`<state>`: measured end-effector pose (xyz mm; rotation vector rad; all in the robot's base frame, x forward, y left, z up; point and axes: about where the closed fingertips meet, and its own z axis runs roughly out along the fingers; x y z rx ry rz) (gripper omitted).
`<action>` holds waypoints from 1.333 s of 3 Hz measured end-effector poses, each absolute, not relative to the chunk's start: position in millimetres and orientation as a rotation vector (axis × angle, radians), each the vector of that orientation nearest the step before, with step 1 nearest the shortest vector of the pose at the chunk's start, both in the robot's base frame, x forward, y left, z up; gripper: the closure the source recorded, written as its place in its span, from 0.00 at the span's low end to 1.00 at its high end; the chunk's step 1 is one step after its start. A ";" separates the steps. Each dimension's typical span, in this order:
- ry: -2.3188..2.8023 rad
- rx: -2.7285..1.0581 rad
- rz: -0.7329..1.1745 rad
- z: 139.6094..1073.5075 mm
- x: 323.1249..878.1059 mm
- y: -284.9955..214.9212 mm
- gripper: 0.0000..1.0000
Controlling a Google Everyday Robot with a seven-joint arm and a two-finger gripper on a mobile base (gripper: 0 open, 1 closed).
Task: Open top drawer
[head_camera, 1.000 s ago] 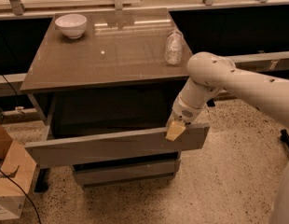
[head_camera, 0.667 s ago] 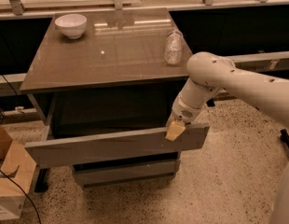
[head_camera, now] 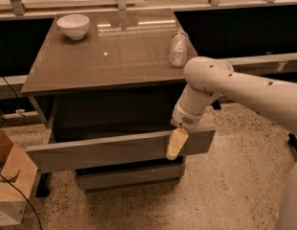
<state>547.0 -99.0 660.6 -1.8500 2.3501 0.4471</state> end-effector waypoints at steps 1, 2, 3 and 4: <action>2.406 -1.890 0.453 650.3 519.3 -96.8 0.00; 2.429 -1.903 0.466 648.5 504.0 -96.7 0.19; 2.429 -1.903 0.466 651.3 504.0 -96.7 0.42; 2.436 -1.911 0.470 654.8 489.1 -96.0 0.65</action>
Offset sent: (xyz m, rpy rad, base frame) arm -0.0903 0.0010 -0.0214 -0.0941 0.1509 0.0129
